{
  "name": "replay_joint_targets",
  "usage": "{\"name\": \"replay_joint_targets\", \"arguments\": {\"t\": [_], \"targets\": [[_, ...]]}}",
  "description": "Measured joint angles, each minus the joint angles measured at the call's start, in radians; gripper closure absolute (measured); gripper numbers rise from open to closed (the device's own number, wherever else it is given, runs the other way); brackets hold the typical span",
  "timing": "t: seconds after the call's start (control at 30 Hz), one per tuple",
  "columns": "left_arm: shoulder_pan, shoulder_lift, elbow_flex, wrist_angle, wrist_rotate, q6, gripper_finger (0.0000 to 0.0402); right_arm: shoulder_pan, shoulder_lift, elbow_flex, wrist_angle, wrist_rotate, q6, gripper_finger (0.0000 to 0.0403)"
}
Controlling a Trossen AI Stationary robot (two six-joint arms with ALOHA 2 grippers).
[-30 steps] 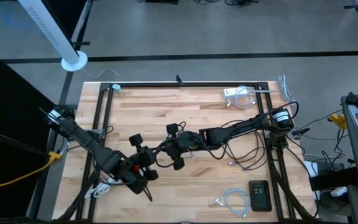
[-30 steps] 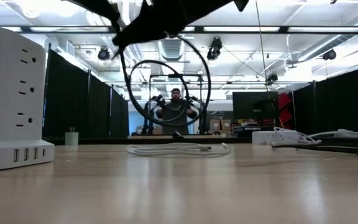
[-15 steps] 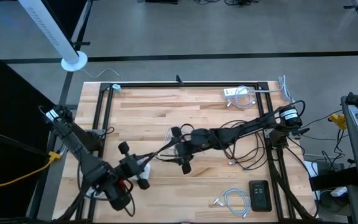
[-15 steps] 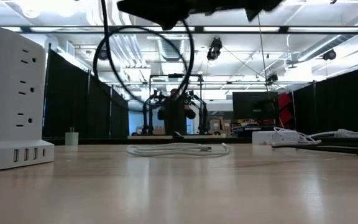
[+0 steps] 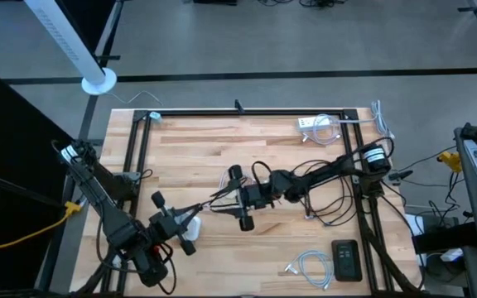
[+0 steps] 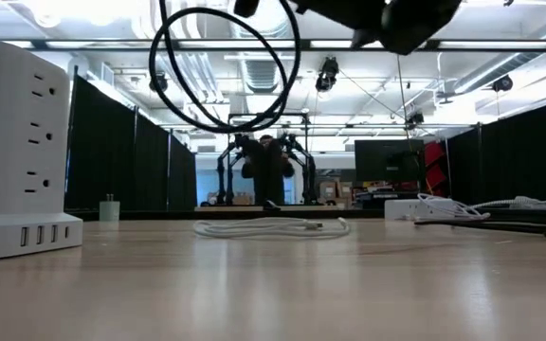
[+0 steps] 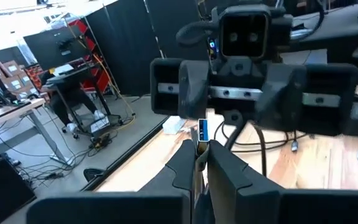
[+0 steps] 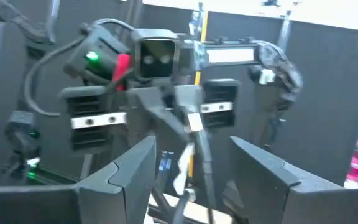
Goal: Plug in charger cables
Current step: Insert the left black charger cable into the bottom white outlet extension
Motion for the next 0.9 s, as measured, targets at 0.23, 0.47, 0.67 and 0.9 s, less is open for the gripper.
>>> {"name": "replay_joint_targets", "arguments": {"t": [0.23,0.47,0.67,0.9], "targets": [[-0.013,0.0,0.002,0.092,-0.01,0.075,0.0395,-0.034,0.091,0.07,0.078,-0.082,0.125,0.0223],[-0.013,0.0,0.002,0.104,-0.011,0.112,0.0395,-0.033,0.13,0.117,0.087,-0.127,0.174,0.0237],[-0.012,0.001,0.002,0.106,-0.013,0.122,0.0395,-0.035,0.136,0.124,0.086,-0.132,0.195,0.0261],[-0.012,0.001,0.002,0.107,-0.026,0.131,0.0395,-0.035,0.135,0.125,0.075,-0.132,0.195,0.0301]]}}
